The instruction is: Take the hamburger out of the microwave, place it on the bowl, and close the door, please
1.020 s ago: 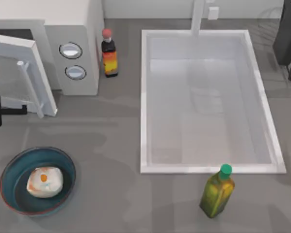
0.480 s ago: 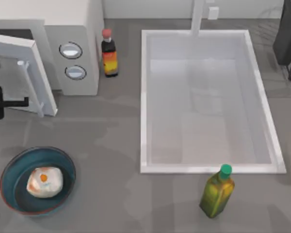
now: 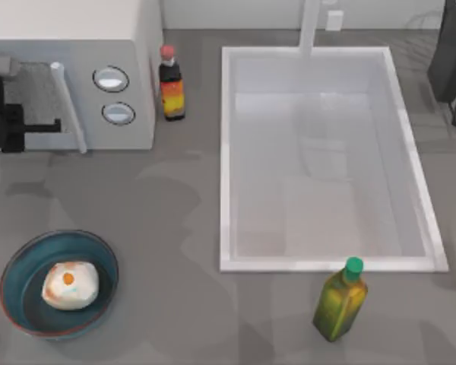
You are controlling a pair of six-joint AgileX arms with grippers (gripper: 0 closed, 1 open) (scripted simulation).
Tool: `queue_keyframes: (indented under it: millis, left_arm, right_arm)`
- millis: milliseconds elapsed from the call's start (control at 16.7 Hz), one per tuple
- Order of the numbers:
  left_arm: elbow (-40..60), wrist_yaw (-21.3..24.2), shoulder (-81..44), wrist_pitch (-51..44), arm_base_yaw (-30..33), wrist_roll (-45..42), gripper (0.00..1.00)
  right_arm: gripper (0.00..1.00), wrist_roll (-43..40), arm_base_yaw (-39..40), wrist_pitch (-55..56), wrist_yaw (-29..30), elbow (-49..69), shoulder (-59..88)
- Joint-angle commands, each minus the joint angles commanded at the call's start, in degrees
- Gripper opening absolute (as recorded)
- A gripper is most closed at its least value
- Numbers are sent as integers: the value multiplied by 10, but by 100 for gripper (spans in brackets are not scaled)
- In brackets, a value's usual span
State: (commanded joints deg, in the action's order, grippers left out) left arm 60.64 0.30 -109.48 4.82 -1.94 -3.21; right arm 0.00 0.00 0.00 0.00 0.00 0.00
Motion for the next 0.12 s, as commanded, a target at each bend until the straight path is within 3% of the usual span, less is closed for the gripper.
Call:
queue_keyframes:
  millis: [120]
  left_arm:
    - [7,0,-7,-1,1,0,0]
  right_arm:
    - [100,0,0,0,0,0,0]
